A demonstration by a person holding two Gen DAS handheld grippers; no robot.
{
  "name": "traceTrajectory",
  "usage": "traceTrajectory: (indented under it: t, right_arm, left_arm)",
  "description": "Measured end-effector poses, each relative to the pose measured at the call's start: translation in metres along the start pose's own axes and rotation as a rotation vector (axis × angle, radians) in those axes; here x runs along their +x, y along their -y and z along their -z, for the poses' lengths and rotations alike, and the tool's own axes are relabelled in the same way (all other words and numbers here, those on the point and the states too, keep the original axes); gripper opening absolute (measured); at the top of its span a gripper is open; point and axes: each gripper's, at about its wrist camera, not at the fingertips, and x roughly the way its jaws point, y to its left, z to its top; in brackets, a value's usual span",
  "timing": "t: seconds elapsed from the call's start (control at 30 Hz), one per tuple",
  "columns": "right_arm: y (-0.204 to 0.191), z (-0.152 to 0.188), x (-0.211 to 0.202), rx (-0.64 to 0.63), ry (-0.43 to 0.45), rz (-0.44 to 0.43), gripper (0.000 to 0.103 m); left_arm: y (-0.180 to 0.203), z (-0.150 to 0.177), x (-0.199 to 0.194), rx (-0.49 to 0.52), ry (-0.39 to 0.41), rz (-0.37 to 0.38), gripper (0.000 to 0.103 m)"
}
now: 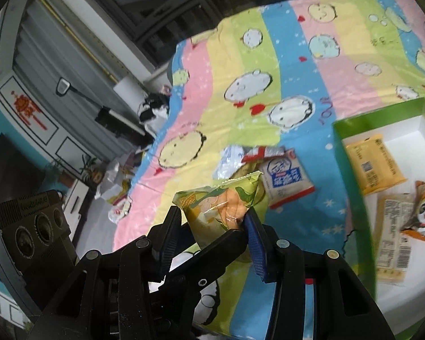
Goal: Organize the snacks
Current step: 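Carry the green-and-yellow bag with the right tool over the green box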
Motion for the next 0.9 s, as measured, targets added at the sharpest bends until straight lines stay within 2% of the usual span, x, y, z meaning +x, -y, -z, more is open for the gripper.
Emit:
traceTrajectory:
  t: [0.53, 0.9]
  right_arm:
    - [0.048, -0.011, -0.072, 0.089, 0.179, 0.04, 0.049]
    - [0.09, -0.012, -0.104, 0.166, 0.243, 0.069, 0.049]
  left_arm:
    - [0.078, -0.018, 0.023, 0.144, 0.017, 0.049, 0.035]
    - [0.12, -0.022, 0.056, 0.205, -0.02, 0.101, 0.035]
